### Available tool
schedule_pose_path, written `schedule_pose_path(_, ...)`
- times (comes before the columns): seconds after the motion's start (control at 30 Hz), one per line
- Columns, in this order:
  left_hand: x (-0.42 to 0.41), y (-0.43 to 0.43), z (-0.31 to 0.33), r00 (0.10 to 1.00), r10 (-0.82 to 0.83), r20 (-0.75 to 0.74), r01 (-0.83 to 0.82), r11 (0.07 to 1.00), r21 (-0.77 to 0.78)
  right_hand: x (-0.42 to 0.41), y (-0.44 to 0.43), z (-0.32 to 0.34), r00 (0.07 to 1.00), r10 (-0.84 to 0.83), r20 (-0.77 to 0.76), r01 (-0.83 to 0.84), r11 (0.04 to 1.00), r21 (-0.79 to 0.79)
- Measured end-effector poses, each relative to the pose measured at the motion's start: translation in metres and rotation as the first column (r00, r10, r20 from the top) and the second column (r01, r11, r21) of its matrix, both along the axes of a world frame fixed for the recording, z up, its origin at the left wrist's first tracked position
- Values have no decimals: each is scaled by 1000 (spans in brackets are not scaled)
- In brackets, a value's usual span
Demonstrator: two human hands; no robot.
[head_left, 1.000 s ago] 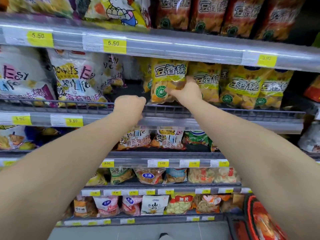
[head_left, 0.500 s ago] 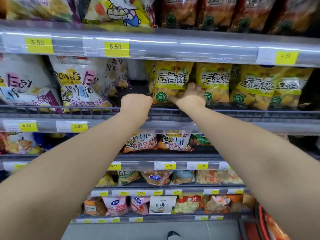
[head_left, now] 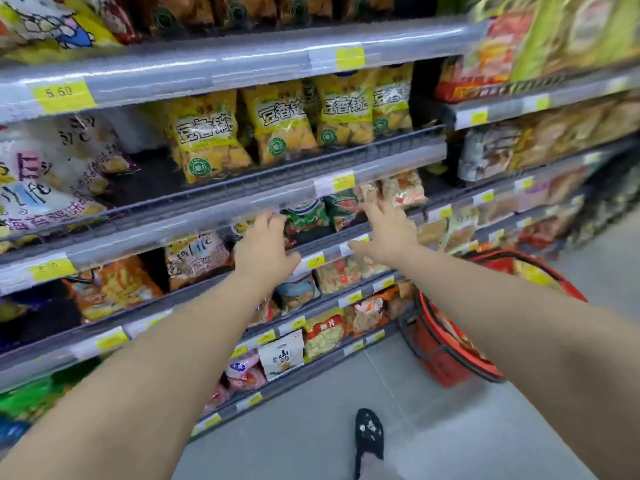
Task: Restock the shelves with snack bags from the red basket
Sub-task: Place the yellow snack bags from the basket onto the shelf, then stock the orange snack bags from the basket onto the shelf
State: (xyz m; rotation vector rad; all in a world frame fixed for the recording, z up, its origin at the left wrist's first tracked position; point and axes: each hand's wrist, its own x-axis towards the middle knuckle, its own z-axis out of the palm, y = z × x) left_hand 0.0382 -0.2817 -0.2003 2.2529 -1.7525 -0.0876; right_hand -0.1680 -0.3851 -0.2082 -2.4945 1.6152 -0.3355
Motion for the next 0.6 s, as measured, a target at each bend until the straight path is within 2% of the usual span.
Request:
schedule_pose_path(0.2, -93, -7, -40, 991, -131, -16, 132, 986, 98, -113, 32, -47, 990, -134, -45, 136, 990, 26)
schedule_pose_path(0.4, -195, -20, -89, 986, -69, -155, 108, 960, 258, -224, 45, -95, 958, -278, -75, 285, 952, 114)
schedule_pose_path(0.6, -325, -49, -123, 944, -171, -281, 252, 924, 288, -343, 37, -124, 902, -408, -142, 431, 870, 239)
